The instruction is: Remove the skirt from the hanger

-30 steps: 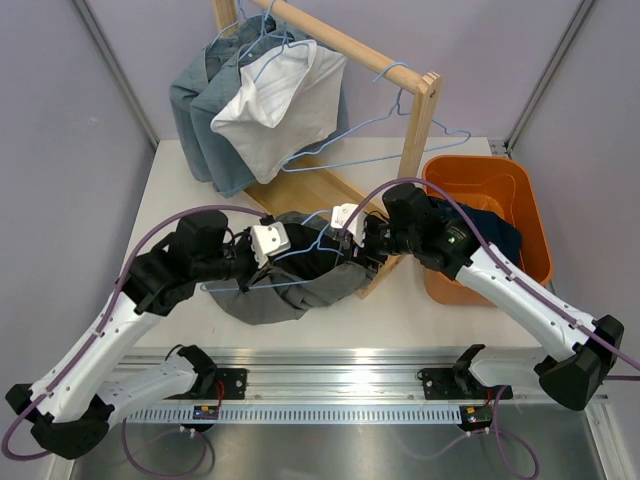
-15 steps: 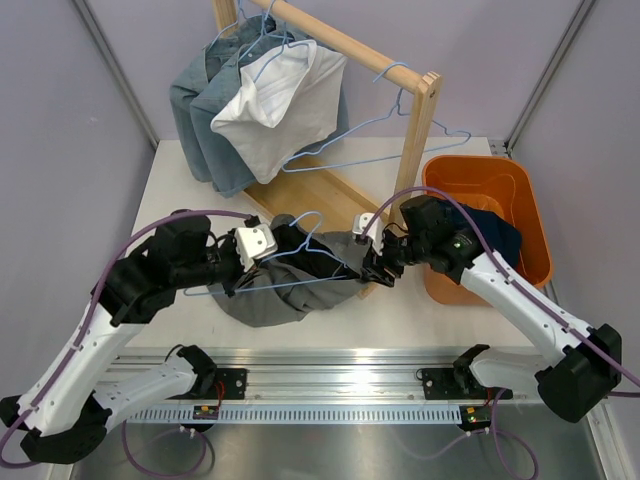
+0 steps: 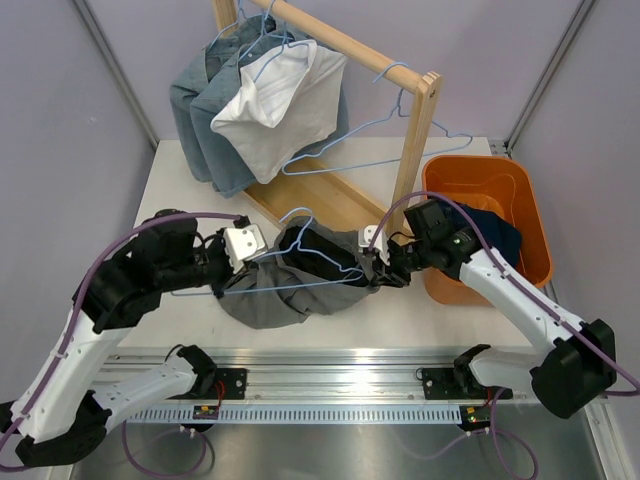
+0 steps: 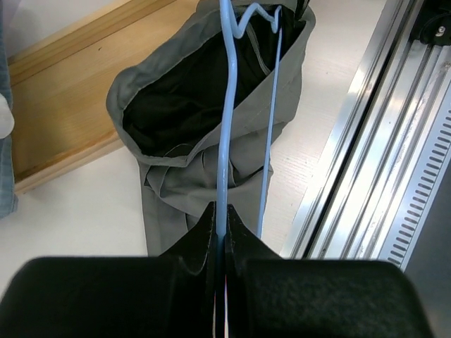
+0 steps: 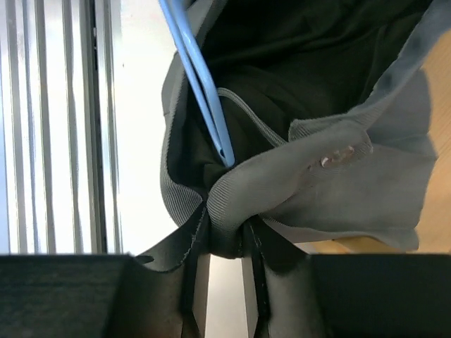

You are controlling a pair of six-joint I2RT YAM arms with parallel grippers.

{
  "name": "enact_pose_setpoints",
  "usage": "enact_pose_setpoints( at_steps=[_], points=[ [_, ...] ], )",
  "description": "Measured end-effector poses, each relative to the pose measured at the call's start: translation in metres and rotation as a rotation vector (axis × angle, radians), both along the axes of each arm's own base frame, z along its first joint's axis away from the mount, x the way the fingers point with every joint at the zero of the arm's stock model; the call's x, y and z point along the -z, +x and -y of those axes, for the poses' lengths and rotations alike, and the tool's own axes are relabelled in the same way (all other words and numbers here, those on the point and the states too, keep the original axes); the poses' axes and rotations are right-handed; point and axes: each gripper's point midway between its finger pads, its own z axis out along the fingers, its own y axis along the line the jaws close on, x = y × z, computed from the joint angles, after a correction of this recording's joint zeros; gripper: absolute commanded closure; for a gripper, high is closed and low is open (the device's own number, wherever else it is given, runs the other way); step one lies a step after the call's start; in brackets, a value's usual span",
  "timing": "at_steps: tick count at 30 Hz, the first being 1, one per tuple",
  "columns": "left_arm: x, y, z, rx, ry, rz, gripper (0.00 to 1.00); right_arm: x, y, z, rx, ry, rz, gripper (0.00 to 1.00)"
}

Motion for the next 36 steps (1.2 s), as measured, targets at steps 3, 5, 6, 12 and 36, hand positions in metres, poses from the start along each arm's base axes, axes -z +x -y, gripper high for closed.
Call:
enact_pose_setpoints(
  at_steps=[3, 5, 6, 12, 36],
  points=[
    [-0.006, -0.001, -0.005, -0.014, 0.003, 0.018, 1.0, 0.013, 0.003, 0.007, 0.02, -0.035, -0.055, 0.73],
    [-0.015, -0.001, -0.008, -0.023, -0.007, 0.045, 1.0, 0.018, 0.007, 0.013, 0.049, -0.044, -0.075, 0.72],
    [-0.021, 0.0, -0.009, -0.03, -0.016, 0.061, 1.0, 0.018, 0.008, 0.015, 0.055, -0.043, -0.075, 0.72],
    [-0.036, 0.002, -0.012, -0.046, -0.05, 0.111, 1.0, 0.02, 0.002, 0.022, 0.073, -0.034, -0.079, 0.65],
    [-0.046, 0.003, -0.023, -0.115, -0.068, 0.137, 1.0, -0.03, -0.007, 0.015, 0.03, 0.081, -0.02, 0.31]
  ],
)
